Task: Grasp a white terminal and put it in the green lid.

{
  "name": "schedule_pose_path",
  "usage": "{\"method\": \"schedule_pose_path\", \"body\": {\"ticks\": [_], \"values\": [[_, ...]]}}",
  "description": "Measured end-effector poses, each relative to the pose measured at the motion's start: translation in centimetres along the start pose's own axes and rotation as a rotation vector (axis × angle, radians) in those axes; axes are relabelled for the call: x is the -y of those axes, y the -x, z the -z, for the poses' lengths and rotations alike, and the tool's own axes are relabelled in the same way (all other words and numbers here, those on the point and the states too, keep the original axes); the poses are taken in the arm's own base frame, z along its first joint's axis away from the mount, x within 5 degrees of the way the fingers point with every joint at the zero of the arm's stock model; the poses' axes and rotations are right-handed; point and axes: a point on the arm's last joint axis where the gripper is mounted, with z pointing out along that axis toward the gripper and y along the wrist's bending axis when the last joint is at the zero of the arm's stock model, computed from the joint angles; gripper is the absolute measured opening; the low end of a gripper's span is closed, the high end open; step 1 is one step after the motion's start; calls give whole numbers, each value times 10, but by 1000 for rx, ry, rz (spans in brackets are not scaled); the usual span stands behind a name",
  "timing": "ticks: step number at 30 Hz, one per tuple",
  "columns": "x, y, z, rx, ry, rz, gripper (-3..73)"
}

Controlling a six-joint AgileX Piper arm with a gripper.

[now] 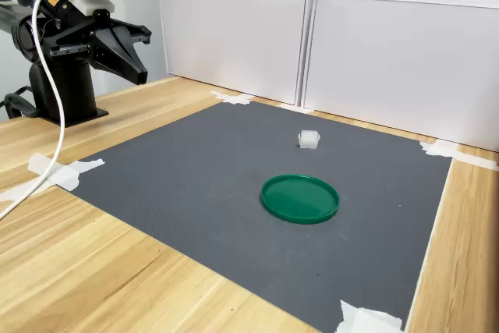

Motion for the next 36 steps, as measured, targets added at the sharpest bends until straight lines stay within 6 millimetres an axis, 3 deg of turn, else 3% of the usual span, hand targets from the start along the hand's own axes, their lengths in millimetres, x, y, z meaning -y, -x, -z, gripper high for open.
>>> {"method": "schedule_pose_path", "body": {"ticks": [20, 26, 36], "values": [[0, 2, 1, -54, -1, 0, -21], [-1, 30, 0, -113, -3, 0, -21], [-4, 76, -20, -198, 5, -35, -21]]}}
